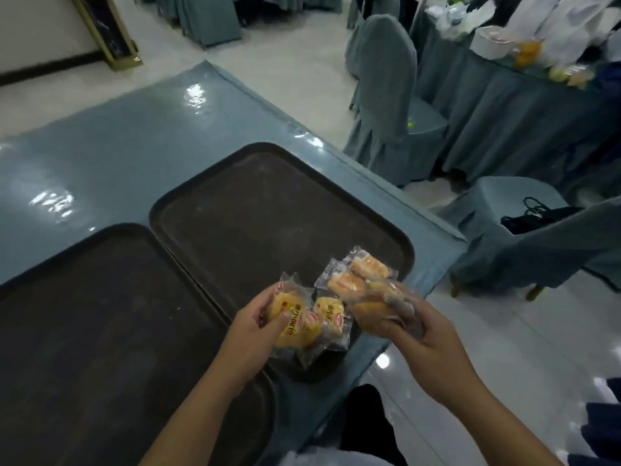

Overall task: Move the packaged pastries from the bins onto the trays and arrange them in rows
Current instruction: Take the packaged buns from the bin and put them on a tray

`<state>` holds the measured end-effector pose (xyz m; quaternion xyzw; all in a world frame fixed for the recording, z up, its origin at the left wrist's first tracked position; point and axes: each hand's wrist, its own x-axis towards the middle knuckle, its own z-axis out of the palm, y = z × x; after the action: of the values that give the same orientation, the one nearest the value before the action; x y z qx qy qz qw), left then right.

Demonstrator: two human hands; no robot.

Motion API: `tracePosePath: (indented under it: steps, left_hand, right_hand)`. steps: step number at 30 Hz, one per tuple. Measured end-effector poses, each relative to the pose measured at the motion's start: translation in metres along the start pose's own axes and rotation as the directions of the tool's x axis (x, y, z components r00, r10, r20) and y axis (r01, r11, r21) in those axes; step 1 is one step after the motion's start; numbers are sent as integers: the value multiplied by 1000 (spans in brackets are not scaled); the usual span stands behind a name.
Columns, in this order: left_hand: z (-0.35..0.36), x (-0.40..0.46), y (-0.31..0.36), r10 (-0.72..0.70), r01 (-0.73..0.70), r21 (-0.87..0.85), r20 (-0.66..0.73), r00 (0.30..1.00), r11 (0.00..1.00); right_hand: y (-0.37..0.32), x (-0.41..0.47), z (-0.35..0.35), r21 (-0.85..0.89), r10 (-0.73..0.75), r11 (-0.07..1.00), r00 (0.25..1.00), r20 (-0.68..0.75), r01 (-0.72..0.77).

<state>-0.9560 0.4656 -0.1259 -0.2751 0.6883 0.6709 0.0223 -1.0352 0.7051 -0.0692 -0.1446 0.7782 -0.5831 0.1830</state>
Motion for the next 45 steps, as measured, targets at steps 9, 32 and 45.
tracePosePath:
  steps: [9, 32, 45]
  left_hand:
    - [32, 55, 20, 164, -65, 335, -277, 947, 940]
    - [103, 49, -40, -151, 469, 615, -497, 855, 633]
    - [83, -17, -18, -51, 200, 373, -374, 926, 906]
  right_hand:
    - [52, 188, -29, -393, -244, 819, 873, 421, 418]
    - [115, 229, -4, -725, 48, 416, 783, 620, 548]
    - [67, 155, 4, -595, -66, 640, 806, 588, 486]
